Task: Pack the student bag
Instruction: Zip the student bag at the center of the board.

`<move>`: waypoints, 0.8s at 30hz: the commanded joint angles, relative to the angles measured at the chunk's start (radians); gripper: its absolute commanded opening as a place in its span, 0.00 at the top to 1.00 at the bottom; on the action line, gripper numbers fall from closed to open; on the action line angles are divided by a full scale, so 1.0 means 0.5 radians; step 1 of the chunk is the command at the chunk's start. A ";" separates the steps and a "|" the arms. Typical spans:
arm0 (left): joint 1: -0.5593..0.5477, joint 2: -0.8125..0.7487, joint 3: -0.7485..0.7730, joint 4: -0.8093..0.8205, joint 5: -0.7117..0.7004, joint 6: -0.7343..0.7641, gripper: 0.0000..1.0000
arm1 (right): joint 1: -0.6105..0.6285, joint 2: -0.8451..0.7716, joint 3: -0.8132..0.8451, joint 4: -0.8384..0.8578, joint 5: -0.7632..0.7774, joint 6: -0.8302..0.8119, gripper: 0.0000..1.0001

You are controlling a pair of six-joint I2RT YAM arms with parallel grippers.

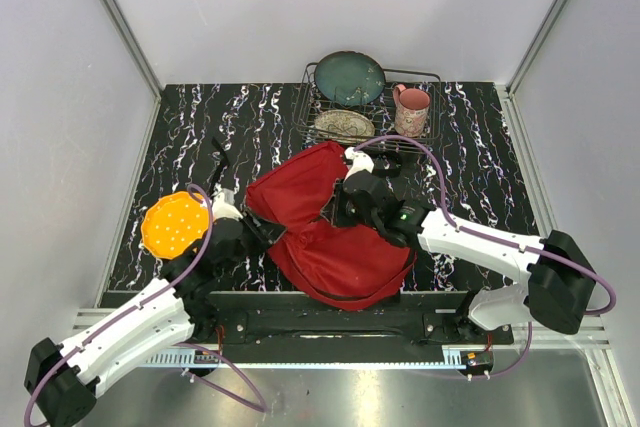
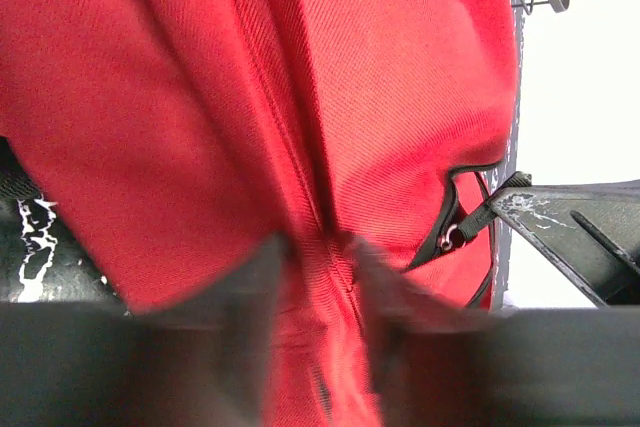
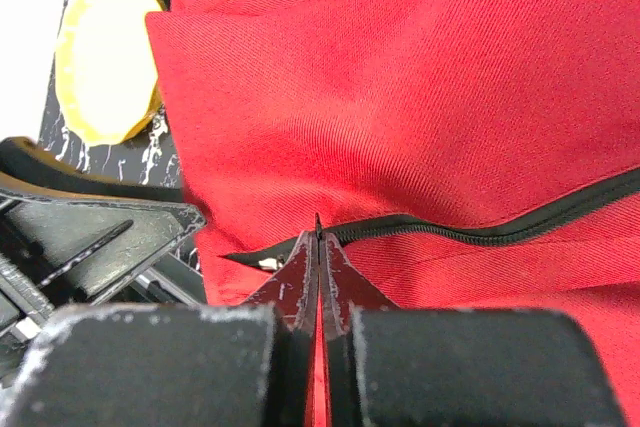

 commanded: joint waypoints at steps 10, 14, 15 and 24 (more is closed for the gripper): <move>0.046 0.088 -0.053 0.615 0.489 -0.017 0.17 | -0.052 -0.045 -0.043 0.145 -0.137 -0.015 1.00; 0.031 0.214 -0.117 0.778 0.624 -0.094 0.17 | -0.049 -0.054 -0.043 0.142 -0.134 -0.015 1.00; 0.019 0.265 -0.120 0.793 0.633 -0.106 0.18 | -0.049 -0.054 -0.043 0.139 -0.137 -0.018 1.00; 0.010 0.330 -0.139 0.748 0.508 -0.100 1.00 | -0.052 -0.100 -0.034 0.066 -0.002 -0.076 1.00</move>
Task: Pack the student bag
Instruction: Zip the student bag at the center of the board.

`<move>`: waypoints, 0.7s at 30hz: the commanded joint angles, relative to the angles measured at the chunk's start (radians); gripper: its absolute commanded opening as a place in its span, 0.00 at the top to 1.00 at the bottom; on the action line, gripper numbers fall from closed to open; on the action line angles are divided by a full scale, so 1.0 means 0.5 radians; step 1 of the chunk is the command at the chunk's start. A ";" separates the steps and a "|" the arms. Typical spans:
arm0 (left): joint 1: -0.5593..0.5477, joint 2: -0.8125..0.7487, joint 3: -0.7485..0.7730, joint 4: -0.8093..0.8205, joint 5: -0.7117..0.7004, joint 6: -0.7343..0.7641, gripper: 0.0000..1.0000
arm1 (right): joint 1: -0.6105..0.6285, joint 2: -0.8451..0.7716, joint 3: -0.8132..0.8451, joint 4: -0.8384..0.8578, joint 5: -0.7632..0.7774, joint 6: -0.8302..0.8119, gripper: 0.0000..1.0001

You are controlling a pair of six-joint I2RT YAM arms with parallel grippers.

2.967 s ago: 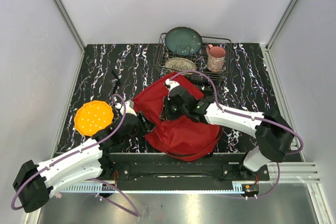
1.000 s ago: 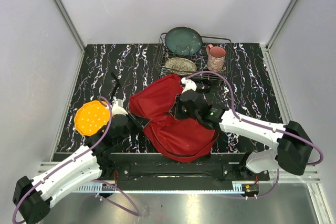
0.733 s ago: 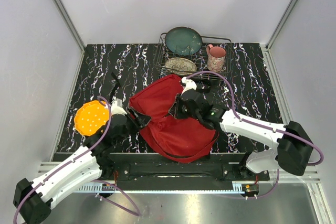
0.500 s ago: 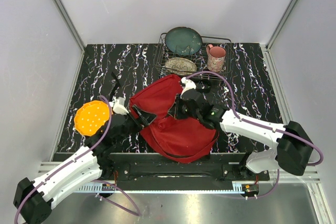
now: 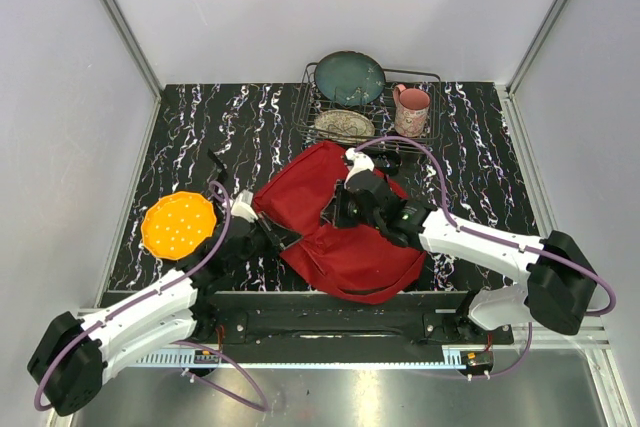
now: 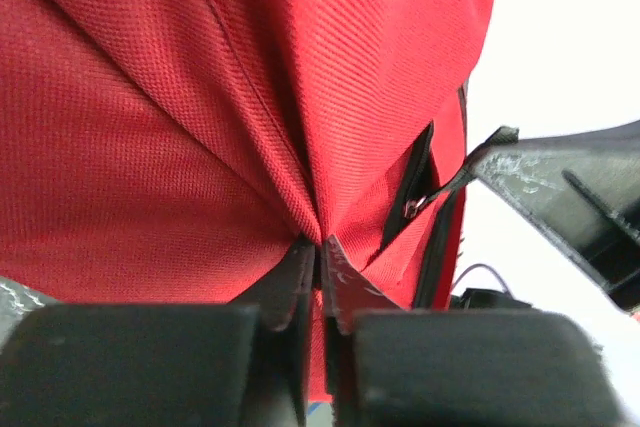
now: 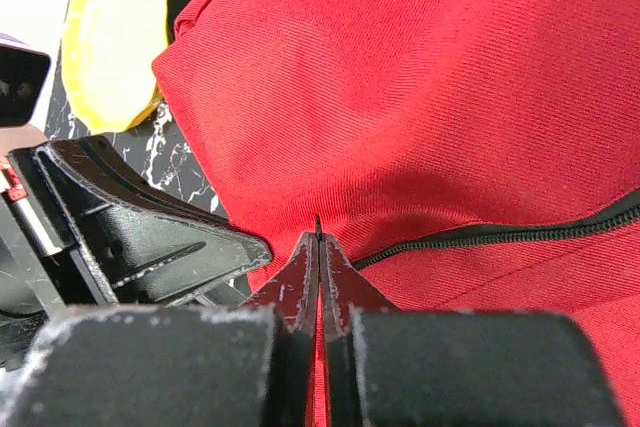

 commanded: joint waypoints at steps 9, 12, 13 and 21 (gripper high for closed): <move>0.002 -0.213 0.075 -0.205 -0.085 0.147 1.00 | -0.212 -0.126 0.018 -0.147 0.285 -0.101 1.00; 0.026 -0.351 0.032 -0.313 -0.082 0.154 1.00 | -0.295 -0.117 0.030 -0.144 0.269 -0.131 1.00; 0.030 -0.385 0.019 -0.341 -0.085 0.154 1.00 | -0.304 -0.111 0.033 -0.141 0.266 -0.137 1.00; 0.085 -0.622 0.010 -0.577 -0.082 0.196 1.00 | -0.319 -0.139 0.012 -0.119 0.275 -0.153 1.00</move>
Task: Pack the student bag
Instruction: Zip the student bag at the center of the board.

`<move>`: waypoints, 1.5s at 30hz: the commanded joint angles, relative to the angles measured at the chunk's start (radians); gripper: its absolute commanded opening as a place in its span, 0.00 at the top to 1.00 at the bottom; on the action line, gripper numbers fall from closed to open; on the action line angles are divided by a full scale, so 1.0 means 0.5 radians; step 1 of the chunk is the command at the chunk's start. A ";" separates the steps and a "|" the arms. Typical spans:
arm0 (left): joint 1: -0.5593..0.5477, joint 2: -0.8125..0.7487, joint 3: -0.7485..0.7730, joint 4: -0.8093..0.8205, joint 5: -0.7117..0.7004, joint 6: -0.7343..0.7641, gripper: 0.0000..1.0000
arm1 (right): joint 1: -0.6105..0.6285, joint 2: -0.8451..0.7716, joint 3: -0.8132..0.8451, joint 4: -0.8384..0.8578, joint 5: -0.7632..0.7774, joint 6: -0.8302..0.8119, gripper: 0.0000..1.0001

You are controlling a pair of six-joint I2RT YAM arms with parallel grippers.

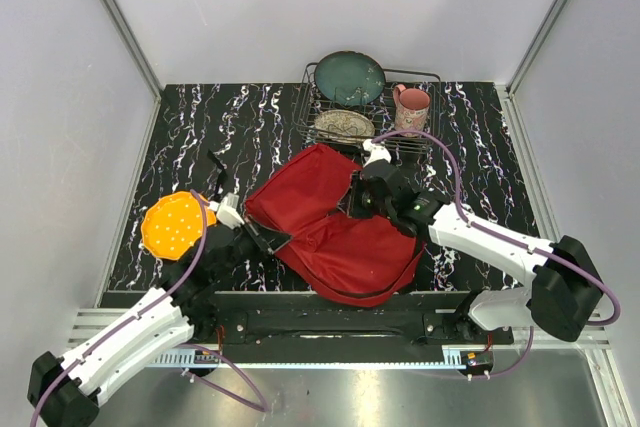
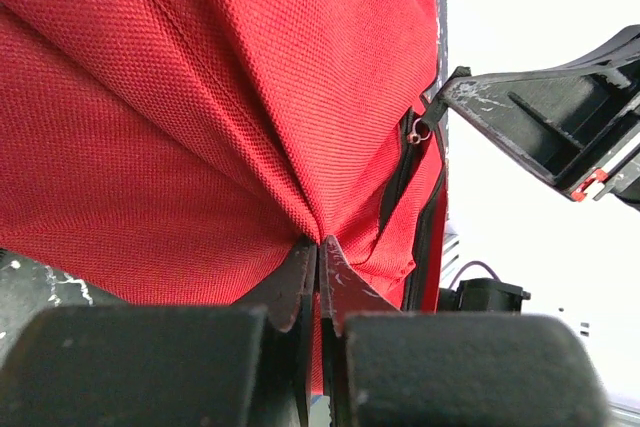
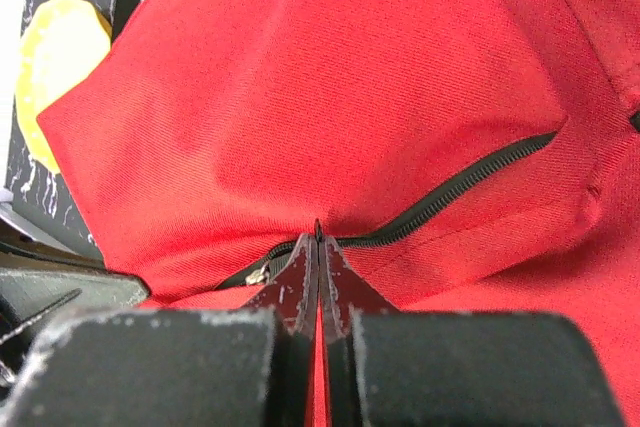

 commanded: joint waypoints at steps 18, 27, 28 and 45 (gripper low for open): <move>0.147 -0.110 0.253 -0.612 -0.139 0.332 1.00 | -0.229 -0.093 0.030 0.053 0.393 -0.109 1.00; 0.227 -0.156 0.287 -0.729 -0.145 0.363 1.00 | -0.395 0.014 -0.043 0.127 0.347 -0.100 1.00; 0.230 -0.156 0.290 -0.729 -0.136 0.366 1.00 | -0.407 0.042 -0.050 0.142 0.338 -0.097 1.00; 0.347 -0.208 0.293 -0.818 -0.084 0.412 1.00 | -0.647 0.235 -0.176 0.290 0.268 -0.079 1.00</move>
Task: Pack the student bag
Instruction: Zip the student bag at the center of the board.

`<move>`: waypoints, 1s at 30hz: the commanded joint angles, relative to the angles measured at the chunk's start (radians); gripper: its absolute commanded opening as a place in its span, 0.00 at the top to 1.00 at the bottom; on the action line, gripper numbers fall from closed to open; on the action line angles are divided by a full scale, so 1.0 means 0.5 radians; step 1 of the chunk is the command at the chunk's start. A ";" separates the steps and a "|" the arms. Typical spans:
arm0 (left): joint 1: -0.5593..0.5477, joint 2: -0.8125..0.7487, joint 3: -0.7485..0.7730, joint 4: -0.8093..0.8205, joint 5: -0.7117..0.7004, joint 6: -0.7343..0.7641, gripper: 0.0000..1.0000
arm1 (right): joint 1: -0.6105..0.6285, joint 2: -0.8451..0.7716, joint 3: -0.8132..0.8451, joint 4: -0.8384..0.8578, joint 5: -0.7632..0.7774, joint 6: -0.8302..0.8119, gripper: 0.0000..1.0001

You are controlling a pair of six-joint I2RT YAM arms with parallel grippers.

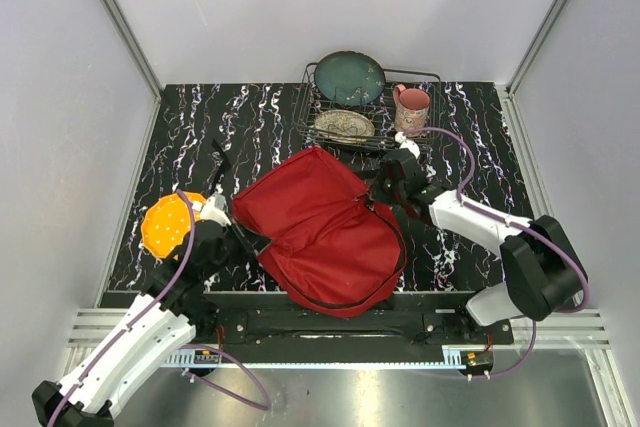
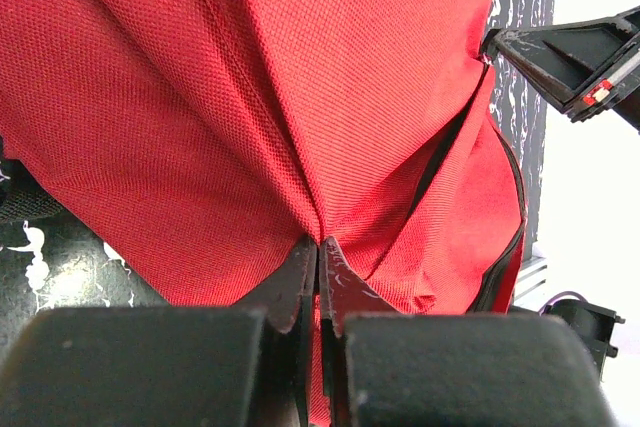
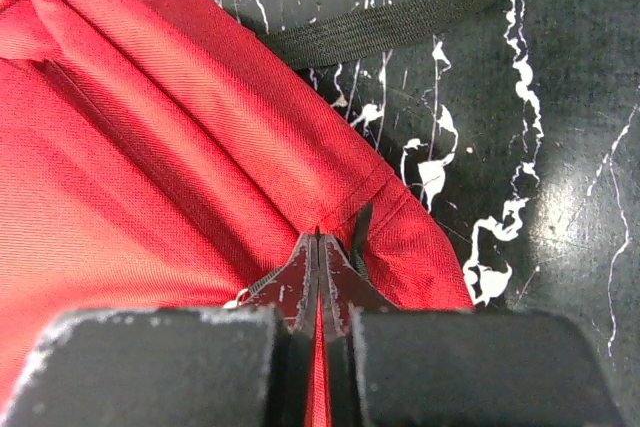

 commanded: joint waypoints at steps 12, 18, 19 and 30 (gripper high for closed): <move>0.159 0.396 0.274 0.034 -0.039 0.400 1.00 | -0.187 -0.283 -0.142 0.082 0.058 -0.073 1.00; 0.260 0.629 0.468 0.067 -0.073 0.594 1.00 | -0.187 -0.440 -0.131 -0.049 -0.022 -0.072 1.00; 0.275 0.663 0.514 0.074 -0.055 0.615 1.00 | -0.184 -0.464 -0.118 -0.059 -0.034 -0.079 1.00; 0.659 0.881 0.578 0.199 0.310 0.845 1.00 | -0.187 -0.434 0.054 -0.258 0.251 -0.263 1.00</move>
